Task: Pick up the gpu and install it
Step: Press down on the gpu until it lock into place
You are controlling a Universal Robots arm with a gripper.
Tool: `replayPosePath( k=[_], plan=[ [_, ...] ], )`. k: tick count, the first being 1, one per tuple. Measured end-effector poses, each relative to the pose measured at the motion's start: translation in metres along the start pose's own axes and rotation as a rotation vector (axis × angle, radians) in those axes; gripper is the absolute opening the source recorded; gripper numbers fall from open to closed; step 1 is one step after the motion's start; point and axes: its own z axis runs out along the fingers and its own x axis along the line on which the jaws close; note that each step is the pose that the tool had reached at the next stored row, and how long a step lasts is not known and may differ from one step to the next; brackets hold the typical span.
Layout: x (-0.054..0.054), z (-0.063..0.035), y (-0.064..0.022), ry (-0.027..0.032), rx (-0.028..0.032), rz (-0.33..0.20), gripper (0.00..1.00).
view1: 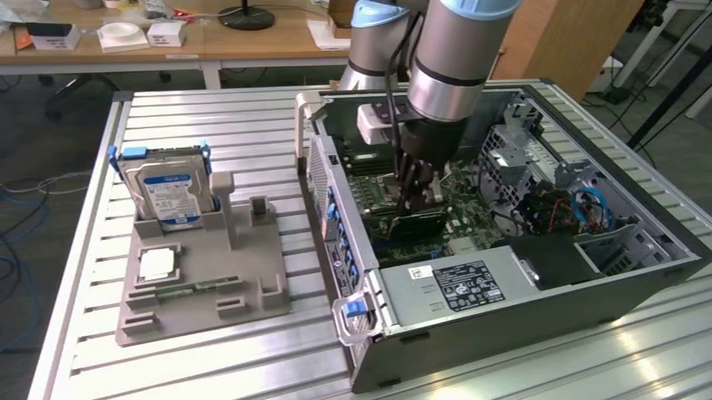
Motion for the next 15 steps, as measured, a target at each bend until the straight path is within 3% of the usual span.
replayPosePath(
  k=[9,15],
  plan=[
    [0.0,-0.0315,0.0034,0.0003,-0.0002,0.0,0.11],
    [0.0,-0.0419,0.0088,0.0003,0.0007,0.0,0.11]
  ],
)
